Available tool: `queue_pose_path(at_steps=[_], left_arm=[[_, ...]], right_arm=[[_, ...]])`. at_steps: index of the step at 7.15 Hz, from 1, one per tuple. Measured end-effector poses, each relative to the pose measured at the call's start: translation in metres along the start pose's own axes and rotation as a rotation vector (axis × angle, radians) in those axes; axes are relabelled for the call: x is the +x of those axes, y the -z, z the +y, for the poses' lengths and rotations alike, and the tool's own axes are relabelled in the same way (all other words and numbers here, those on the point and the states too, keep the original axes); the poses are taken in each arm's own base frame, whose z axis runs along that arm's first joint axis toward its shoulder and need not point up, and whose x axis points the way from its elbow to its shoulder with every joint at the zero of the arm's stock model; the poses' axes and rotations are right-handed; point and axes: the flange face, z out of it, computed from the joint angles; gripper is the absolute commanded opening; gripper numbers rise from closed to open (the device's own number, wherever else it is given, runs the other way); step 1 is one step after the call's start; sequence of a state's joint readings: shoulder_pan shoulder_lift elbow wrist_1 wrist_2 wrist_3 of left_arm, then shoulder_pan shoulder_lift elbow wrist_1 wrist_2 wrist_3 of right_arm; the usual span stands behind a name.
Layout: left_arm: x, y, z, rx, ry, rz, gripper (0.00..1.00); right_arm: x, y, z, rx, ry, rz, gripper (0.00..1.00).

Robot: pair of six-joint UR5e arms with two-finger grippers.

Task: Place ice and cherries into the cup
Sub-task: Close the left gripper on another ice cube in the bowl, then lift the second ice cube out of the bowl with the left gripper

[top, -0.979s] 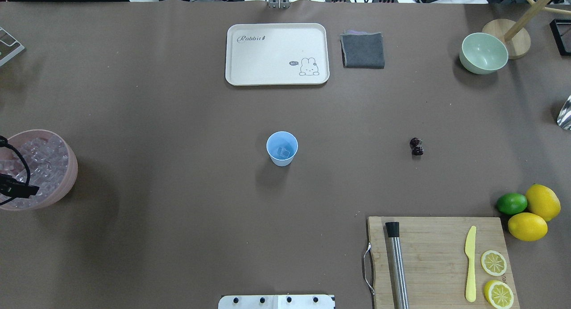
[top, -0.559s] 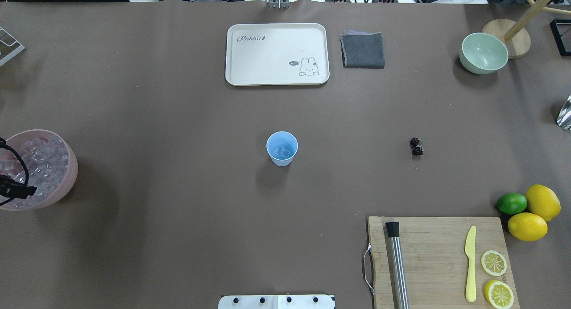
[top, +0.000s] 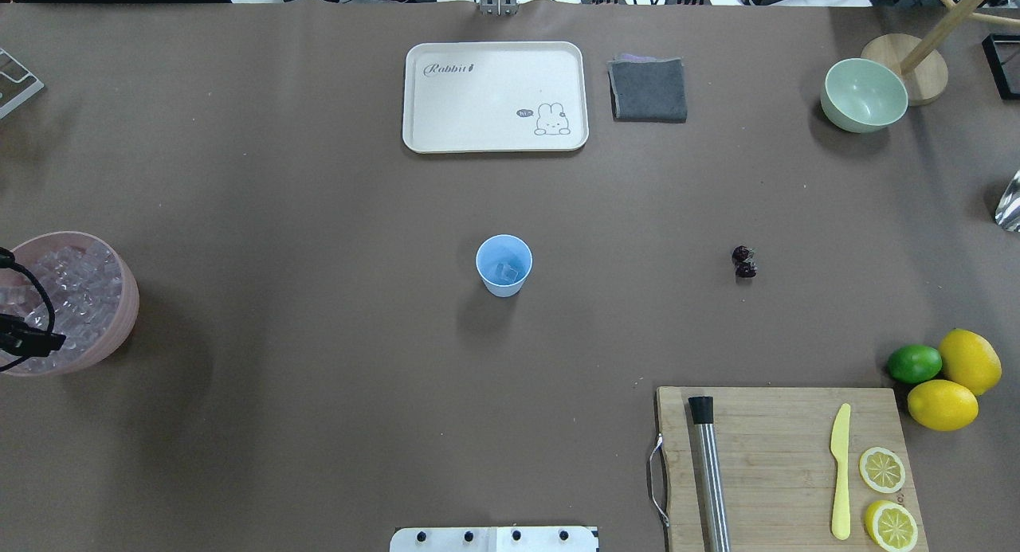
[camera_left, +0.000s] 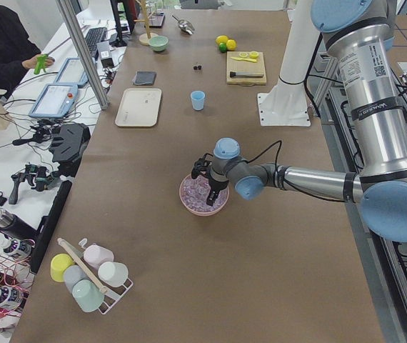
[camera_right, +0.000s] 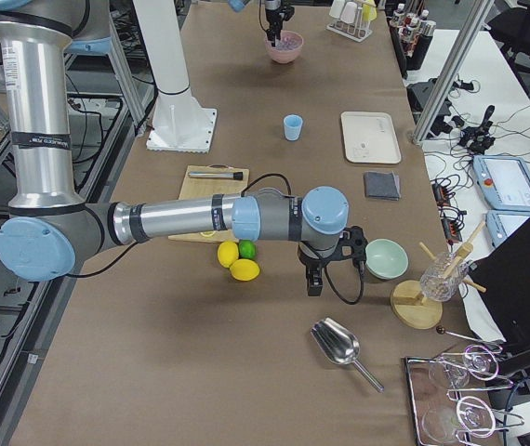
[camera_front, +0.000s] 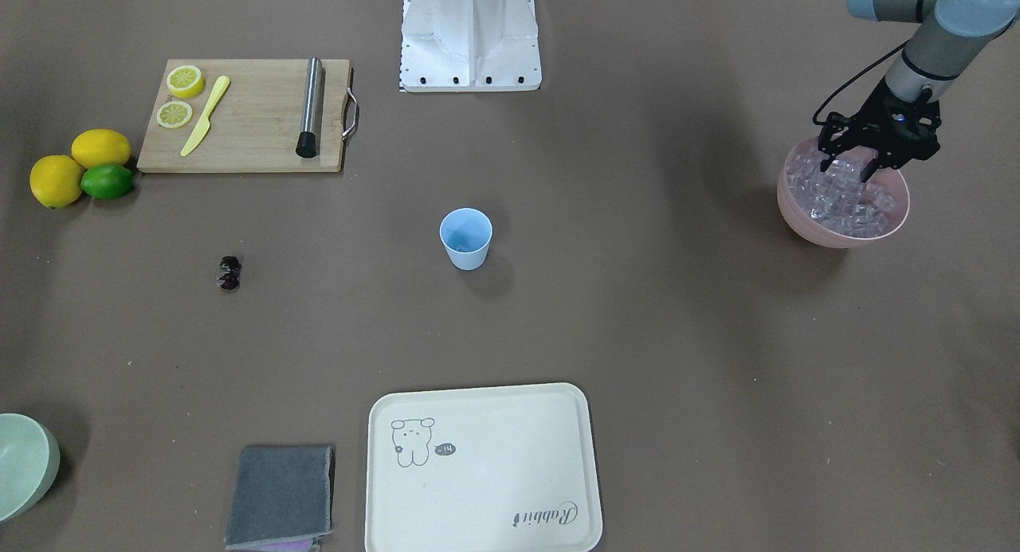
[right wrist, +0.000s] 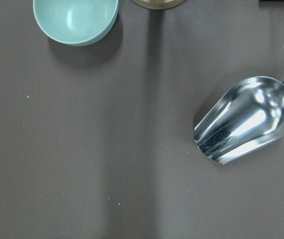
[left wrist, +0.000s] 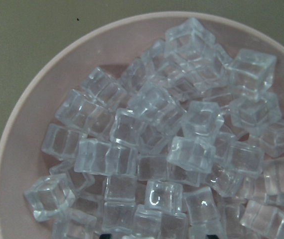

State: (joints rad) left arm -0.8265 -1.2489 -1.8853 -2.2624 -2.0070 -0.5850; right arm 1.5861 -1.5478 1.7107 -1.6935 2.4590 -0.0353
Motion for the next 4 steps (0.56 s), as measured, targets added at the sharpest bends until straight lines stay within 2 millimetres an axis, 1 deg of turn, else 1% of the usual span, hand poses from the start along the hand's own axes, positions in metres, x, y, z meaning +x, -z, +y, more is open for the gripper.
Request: queue_pose_path(at_steps=[4], left_arm=[[0.0015,-0.0028,0.0011,-0.003,-0.006,-0.006,0.7]], right_arm=[[-0.0006,0.0005,0.0003,0.001,0.001,0.0,1.0]])
